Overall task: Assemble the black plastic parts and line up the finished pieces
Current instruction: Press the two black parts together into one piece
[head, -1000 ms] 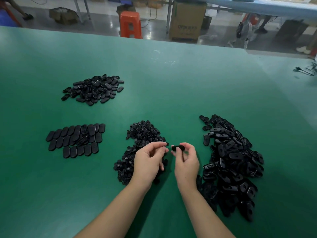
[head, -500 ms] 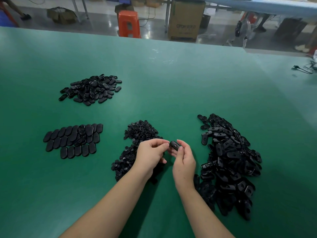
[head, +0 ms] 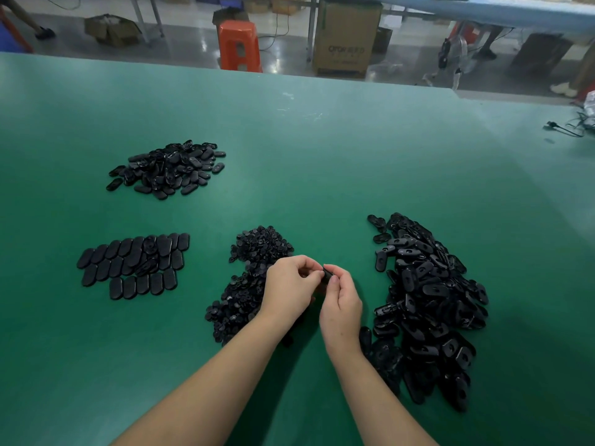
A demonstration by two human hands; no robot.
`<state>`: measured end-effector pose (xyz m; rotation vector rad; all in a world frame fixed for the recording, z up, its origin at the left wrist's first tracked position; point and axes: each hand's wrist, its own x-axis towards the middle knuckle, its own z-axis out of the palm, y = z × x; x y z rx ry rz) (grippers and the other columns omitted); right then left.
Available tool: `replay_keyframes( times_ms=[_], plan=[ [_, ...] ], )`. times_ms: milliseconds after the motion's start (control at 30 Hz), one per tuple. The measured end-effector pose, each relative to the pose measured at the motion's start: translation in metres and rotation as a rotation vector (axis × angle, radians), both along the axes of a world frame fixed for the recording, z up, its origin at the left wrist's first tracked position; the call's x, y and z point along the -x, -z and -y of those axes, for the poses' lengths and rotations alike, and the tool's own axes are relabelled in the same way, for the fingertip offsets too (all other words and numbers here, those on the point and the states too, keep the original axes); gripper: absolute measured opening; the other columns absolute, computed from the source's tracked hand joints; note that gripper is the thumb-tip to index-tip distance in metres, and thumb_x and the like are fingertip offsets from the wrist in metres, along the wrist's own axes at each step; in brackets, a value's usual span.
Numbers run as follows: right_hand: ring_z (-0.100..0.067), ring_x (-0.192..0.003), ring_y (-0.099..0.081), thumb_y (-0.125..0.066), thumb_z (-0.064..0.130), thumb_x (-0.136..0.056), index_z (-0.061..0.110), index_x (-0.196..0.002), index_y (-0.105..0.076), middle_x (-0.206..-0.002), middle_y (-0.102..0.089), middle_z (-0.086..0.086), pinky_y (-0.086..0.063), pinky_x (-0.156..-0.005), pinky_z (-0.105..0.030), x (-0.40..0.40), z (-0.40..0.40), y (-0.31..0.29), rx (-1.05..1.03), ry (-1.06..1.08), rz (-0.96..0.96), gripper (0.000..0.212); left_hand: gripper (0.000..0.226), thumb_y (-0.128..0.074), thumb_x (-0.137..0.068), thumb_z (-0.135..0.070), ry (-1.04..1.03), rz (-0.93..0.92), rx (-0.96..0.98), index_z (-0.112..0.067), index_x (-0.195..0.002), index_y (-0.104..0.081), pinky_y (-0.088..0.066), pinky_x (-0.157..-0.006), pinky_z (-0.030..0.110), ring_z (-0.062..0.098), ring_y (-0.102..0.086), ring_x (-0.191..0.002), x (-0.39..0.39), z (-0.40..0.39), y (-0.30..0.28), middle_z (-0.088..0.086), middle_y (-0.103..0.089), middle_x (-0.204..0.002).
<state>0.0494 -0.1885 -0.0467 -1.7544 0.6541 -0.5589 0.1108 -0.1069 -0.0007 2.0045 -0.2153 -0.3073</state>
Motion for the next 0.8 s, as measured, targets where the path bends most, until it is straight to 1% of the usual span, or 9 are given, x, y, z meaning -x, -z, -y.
replay_keyframes(
  times_ms=[100, 167, 233, 367, 433, 500, 567, 667, 800],
  plan=[
    [0.010, -0.094, -0.062, -0.044, 0.011, -0.106, 0.032, -0.105, -0.064, -0.096, -0.069, 0.021, -0.044, -0.076, -0.005, 0.000, 0.001, 0.000, 0.006, 0.000, -0.007, 0.029, 0.010, -0.074, -0.086, -0.019, -0.001, 0.074, -0.081, -0.026, -0.079, -0.074, -0.039, -0.063, 0.009, -0.002, -0.056, -0.069, 0.002, 0.002, -0.001, -0.013, -0.065, -0.086],
    [0.010, -0.093, -0.062, -0.044, 0.011, -0.106, 0.035, -0.102, -0.062, -0.095, -0.068, 0.021, -0.044, -0.075, -0.005, 0.000, 0.001, -0.001, 0.011, 0.005, -0.007, 0.030, 0.007, -0.076, -0.086, -0.019, -0.011, 0.094, -0.083, -0.025, -0.082, -0.074, -0.038, -0.067, 0.012, 0.000, -0.050, -0.071, 0.002, 0.004, 0.001, -0.009, -0.060, -0.097],
    [0.010, -0.093, -0.061, -0.044, 0.010, -0.106, 0.040, -0.099, -0.060, -0.095, -0.068, 0.021, -0.043, -0.075, -0.005, 0.001, 0.001, -0.002, 0.019, 0.008, 0.000, 0.035, 0.008, -0.077, -0.085, -0.021, -0.023, 0.099, -0.083, -0.025, -0.088, -0.071, -0.042, -0.071, 0.020, 0.003, -0.050, -0.072, 0.003, 0.006, 0.002, -0.006, -0.061, -0.100],
    [0.002, -0.096, -0.064, -0.044, 0.012, -0.106, 0.042, -0.099, -0.060, -0.098, -0.070, 0.018, -0.048, -0.081, -0.014, 0.001, 0.002, -0.001, -0.007, 0.003, -0.001, 0.035, 0.029, -0.079, -0.084, -0.020, -0.002, -0.034, -0.005, -0.022, -0.112, -0.071, -0.059, -0.076, 0.035, 0.011, -0.063, -0.077, 0.000, 0.004, -0.001, -0.008, -0.068, -0.092],
    [0.001, -0.096, -0.064, -0.045, 0.012, -0.106, 0.043, -0.101, -0.058, -0.099, -0.069, 0.022, -0.048, -0.080, -0.013, 0.001, 0.002, -0.002, -0.004, -0.026, -0.002, 0.033, 0.022, -0.080, -0.083, -0.017, 0.011, -0.070, 0.021, -0.018, -0.104, -0.076, -0.062, -0.067, 0.040, 0.018, -0.070, -0.073, -0.004, 0.001, -0.002, -0.003, -0.072, -0.084],
    [0.004, -0.097, -0.063, -0.048, 0.013, -0.105, 0.044, -0.104, -0.056, -0.101, -0.068, 0.025, -0.047, -0.080, -0.011, 0.001, 0.001, -0.003, 0.010, -0.062, -0.008, 0.032, 0.013, -0.081, -0.081, -0.015, -0.007, -0.056, 0.039, -0.019, -0.094, -0.078, -0.061, -0.069, 0.036, 0.019, -0.072, -0.072, -0.008, -0.002, -0.004, -0.003, -0.074, -0.078],
    [0.001, -0.095, -0.064, -0.051, 0.014, -0.104, 0.042, -0.107, -0.054, -0.101, -0.068, 0.019, -0.051, -0.082, -0.020, 0.000, 0.000, -0.002, 0.010, -0.069, -0.011, 0.029, 0.010, -0.080, -0.082, -0.012, 0.005, -0.052, 0.050, -0.019, -0.089, -0.079, -0.060, -0.074, 0.033, 0.016, -0.073, -0.071, -0.011, -0.004, -0.005, -0.003, -0.075, -0.075],
    [-0.014, -0.088, -0.066, -0.050, 0.012, -0.104, 0.034, -0.108, -0.056, -0.099, -0.069, 0.008, -0.055, -0.080, -0.037, 0.000, 0.001, 0.000, -0.006, -0.058, -0.002, 0.023, 0.010, -0.075, -0.086, -0.006, 0.059, -0.093, 0.065, -0.012, -0.093, -0.079, -0.062, -0.077, 0.040, 0.016, -0.075, -0.072, -0.012, -0.003, -0.006, 0.001, -0.077, -0.077],
    [-0.022, -0.086, -0.065, -0.048, 0.010, -0.104, 0.027, -0.108, -0.057, -0.098, -0.069, 0.001, -0.054, -0.080, -0.044, 0.000, 0.001, -0.001, -0.019, -0.055, -0.012, 0.020, 0.010, -0.073, -0.086, -0.008, 0.072, -0.033, -0.002, -0.013, -0.091, -0.078, -0.062, -0.080, 0.040, 0.016, -0.074, -0.075, -0.010, -0.001, -0.008, -0.001, -0.076, -0.078]
  ],
)
